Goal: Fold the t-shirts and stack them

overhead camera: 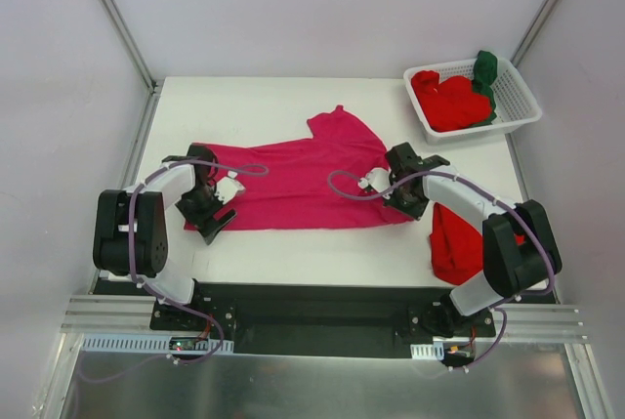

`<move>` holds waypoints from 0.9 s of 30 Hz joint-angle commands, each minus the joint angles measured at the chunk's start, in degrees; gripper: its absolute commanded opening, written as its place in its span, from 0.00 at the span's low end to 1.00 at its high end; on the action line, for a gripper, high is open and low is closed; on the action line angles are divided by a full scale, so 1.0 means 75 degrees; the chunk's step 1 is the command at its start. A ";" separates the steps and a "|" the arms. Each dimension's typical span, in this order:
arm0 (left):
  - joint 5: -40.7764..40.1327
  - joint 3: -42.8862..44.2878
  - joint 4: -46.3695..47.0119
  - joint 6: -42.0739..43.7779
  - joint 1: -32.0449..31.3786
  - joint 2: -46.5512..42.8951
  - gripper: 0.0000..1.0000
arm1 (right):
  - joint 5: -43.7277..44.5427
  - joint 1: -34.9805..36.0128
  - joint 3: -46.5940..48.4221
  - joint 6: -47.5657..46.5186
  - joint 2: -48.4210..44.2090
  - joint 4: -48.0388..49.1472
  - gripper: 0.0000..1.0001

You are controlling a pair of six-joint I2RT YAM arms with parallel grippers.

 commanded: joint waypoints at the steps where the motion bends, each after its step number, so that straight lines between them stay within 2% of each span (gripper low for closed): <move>1: 0.0226 -0.0127 -0.0632 0.0100 0.0097 -0.0245 0.88 | -0.0076 -0.0039 0.0088 -0.0257 -0.0229 -0.0783 0.01; 6: 0.0179 0.0002 -0.0632 0.0135 0.0097 -0.0199 0.89 | -0.0438 -0.0039 0.0415 -0.0304 0.0087 -0.1391 0.01; 9: 0.0214 0.0166 -0.0655 0.0089 0.0097 -0.0151 0.94 | -0.0661 -0.0039 0.0568 -0.0374 0.0298 -0.1720 0.01; 10: 0.0237 0.0201 -0.0656 0.0065 0.0097 -0.0151 0.98 | -0.0801 -0.0039 0.0662 -0.0455 0.0368 -0.1814 0.07; 11: 0.0319 0.0283 -0.0714 0.0053 0.0097 -0.0175 0.99 | -0.0802 -0.0039 0.0697 -0.0549 0.0391 -0.1931 0.20; 12: 0.0424 0.0342 -0.0807 0.0123 0.0097 -0.0233 0.99 | -0.1046 -0.0039 0.0732 -0.0654 0.0392 -0.2176 0.56; 13: 0.0518 0.0423 -0.0877 0.0147 0.0097 -0.0280 0.99 | -0.1083 -0.0016 0.0814 -0.0725 0.0427 -0.2271 0.86; 14: 0.0658 0.0598 -0.0925 0.0135 0.0097 -0.0315 0.99 | -0.1072 -0.0039 0.0873 -0.0795 0.0531 -0.2353 0.96; 19: 0.1140 0.1641 -0.1499 -0.0075 0.0108 -0.0608 0.99 | -0.0932 -0.0121 0.1645 -0.1042 0.0509 -0.3103 0.96; 21: 0.1233 0.2285 -0.1546 -0.0262 0.0108 -0.0748 0.99 | -0.0943 -0.0214 0.2429 -0.0868 0.0451 -0.3244 0.96; 23: 0.1304 0.2823 -0.1453 -0.0356 0.0108 -0.0761 0.99 | -0.1060 -0.0285 0.3142 -0.0726 0.0485 -0.3117 0.96; 27: 0.1246 0.3119 -0.0996 -0.1034 0.0097 -0.0200 0.99 | -0.1295 -0.0192 0.3346 -0.0258 0.0812 -0.2613 0.96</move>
